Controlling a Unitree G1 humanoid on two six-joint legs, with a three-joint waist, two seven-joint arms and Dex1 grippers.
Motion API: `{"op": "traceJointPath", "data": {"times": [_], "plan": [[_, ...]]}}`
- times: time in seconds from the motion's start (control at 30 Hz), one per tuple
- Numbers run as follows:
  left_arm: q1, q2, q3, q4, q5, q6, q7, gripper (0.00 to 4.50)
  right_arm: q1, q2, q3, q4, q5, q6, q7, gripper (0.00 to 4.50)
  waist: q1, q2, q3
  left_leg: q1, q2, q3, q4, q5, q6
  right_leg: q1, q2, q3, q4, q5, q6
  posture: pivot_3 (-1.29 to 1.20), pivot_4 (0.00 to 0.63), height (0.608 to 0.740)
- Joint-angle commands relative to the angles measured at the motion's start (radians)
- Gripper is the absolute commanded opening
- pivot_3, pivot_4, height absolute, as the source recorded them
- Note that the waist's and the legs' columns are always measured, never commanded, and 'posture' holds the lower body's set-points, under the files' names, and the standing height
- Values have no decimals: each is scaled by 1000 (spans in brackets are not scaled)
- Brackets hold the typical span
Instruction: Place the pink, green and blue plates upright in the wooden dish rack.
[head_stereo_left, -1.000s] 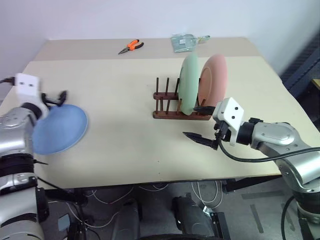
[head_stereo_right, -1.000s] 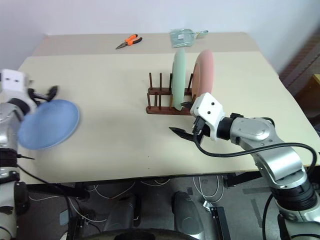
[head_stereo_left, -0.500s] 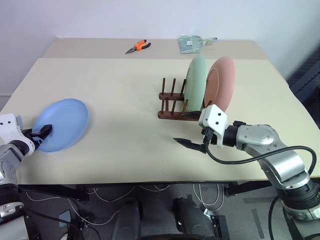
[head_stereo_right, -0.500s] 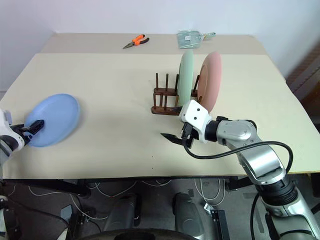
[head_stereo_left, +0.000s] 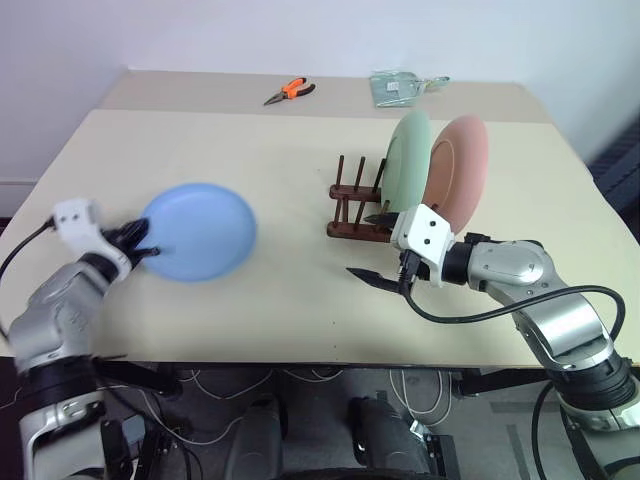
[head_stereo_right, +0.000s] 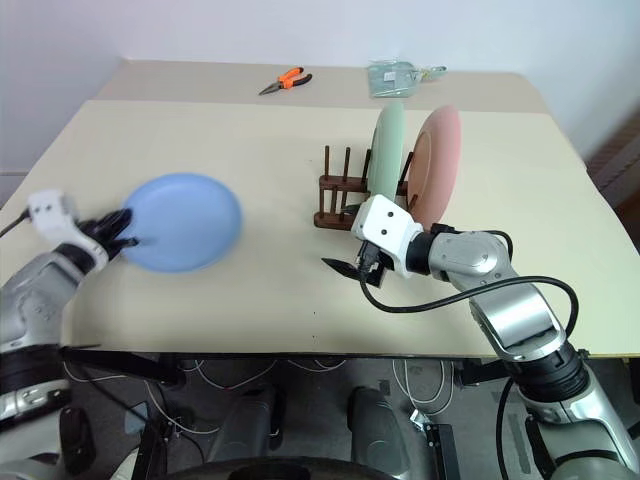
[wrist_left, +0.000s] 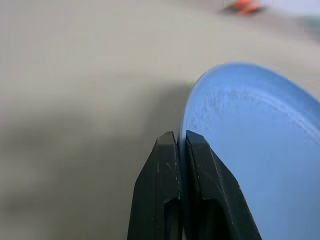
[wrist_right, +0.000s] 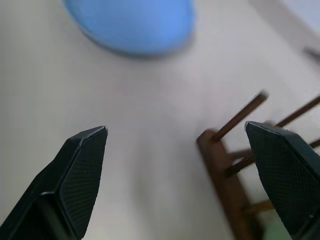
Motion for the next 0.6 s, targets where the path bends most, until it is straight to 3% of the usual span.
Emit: {"op": "traceJointPath", "data": {"times": [0.03,0.17,0.33,0.43,0.6], "plan": [[-140,7,-117,-143,12,8,-12,27,-95,48,84,-41,-149,-120,-42,4500,-5,0,0,-1,-1,0,0,0,0,-1,0,0,-1,0,0,0,150,732],[-236,6,-231,-198,39,21,-35,27,-170,83,179,23,-329,-234,-80,4500,-8,0,0,-2,-2,1,-1,0,0,-2,4,0,-1,5,9,0,150,732],[-300,-7,-270,-221,32,23,-54,27,-217,135,247,152,-486,-322,-123,4500,-10,0,0,-1,0,0,0,1,0,-2,8,0,1,5,9,0,150,732],[-317,-18,-280,-250,15,37,-60,0,-222,161,254,200,-529,-353,-127,3595,-8,0,0,-1,0,0,1,1,0,-2,8,0,1,5,10,0,150,732],[-303,-29,-280,-274,10,52,-57,0,-213,198,246,213,-558,-365,-112,988,-7,0,0,-1,0,0,1,1,0,-1,8,0,1,5,11,0,150,732]]}}
